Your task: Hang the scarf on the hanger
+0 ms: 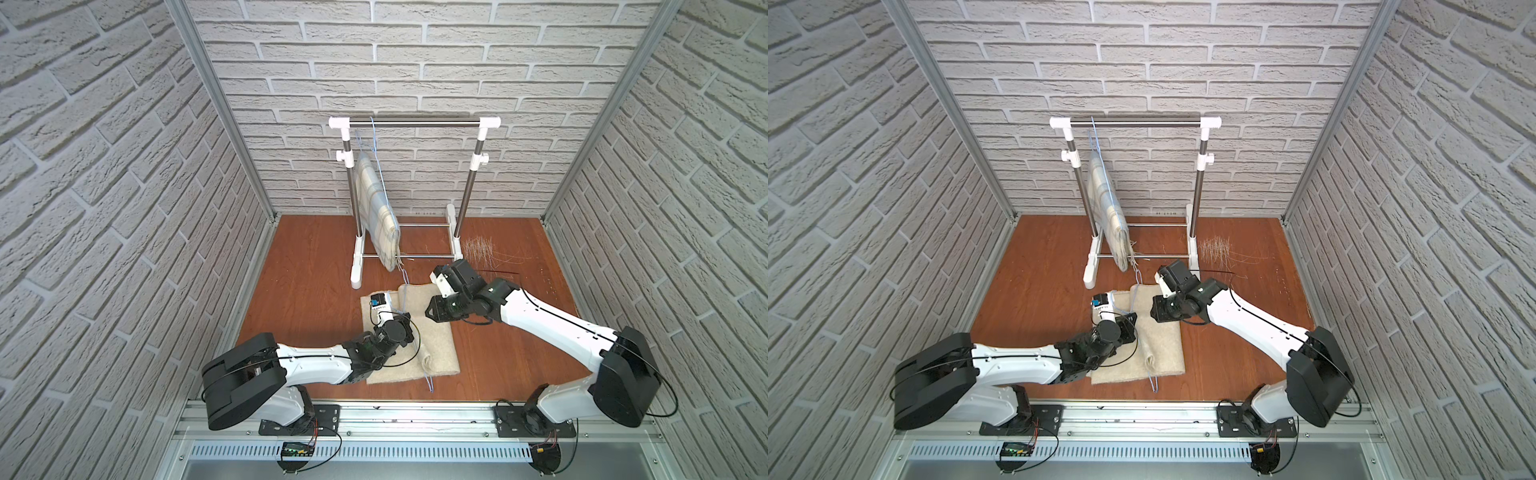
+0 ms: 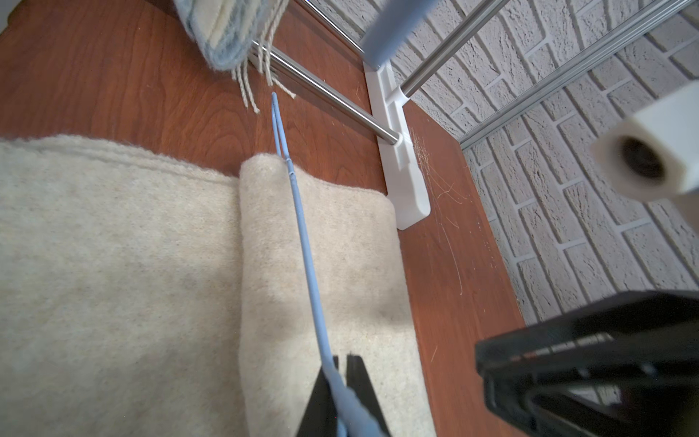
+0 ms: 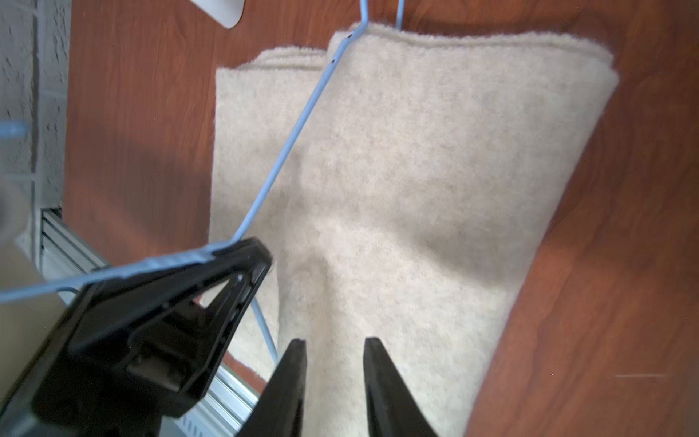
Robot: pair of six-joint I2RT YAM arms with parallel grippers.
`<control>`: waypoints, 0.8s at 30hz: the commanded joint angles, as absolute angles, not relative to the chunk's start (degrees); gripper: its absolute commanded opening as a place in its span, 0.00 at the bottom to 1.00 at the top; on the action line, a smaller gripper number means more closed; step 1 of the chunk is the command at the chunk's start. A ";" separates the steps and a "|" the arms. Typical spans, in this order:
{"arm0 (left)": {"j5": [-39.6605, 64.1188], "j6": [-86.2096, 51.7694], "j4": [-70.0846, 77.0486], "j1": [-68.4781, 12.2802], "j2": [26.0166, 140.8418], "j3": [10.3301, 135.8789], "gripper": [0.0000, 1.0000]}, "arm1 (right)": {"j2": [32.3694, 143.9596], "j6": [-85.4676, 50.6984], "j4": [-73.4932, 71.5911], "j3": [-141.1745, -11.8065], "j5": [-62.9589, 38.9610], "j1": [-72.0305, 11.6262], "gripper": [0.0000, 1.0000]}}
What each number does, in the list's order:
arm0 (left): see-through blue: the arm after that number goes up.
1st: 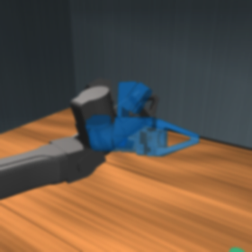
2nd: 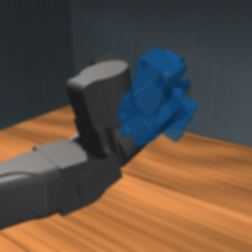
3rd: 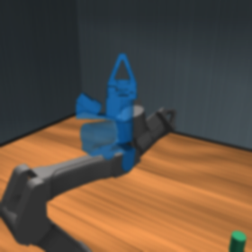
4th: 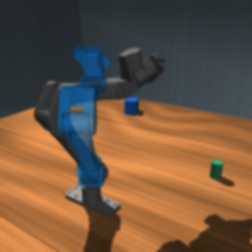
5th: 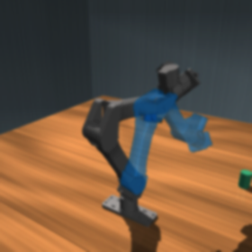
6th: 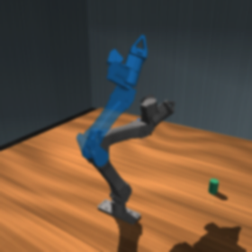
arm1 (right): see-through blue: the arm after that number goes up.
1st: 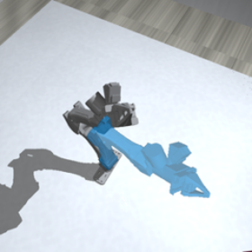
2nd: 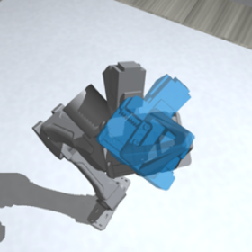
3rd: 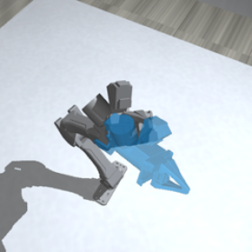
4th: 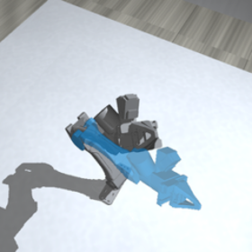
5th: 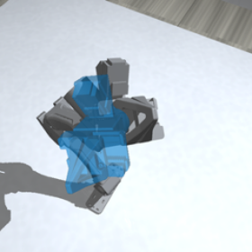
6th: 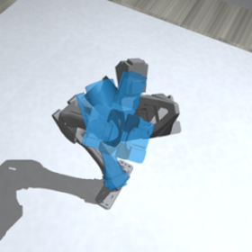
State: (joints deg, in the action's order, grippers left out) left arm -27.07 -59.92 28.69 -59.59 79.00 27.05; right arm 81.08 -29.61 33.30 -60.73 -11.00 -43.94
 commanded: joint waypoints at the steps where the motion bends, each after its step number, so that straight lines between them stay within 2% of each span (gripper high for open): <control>1: -26.20 -58.03 24.11 -59.68 79.24 28.30 0.00 | 80.88 -25.15 35.42 -59.68 -7.39 -48.45 0.27; 8: -26.45 -58.79 23.49 -59.68 79.74 29.33 0.00 | 84.18 -25.10 28.69 -58.21 -3.54 -52.88 0.35; 24: -25.80 -60.29 25.84 -59.69 81.81 30.93 0.00 | 81.30 -28.65 14.53 -50.21 -1.59 -55.14 0.33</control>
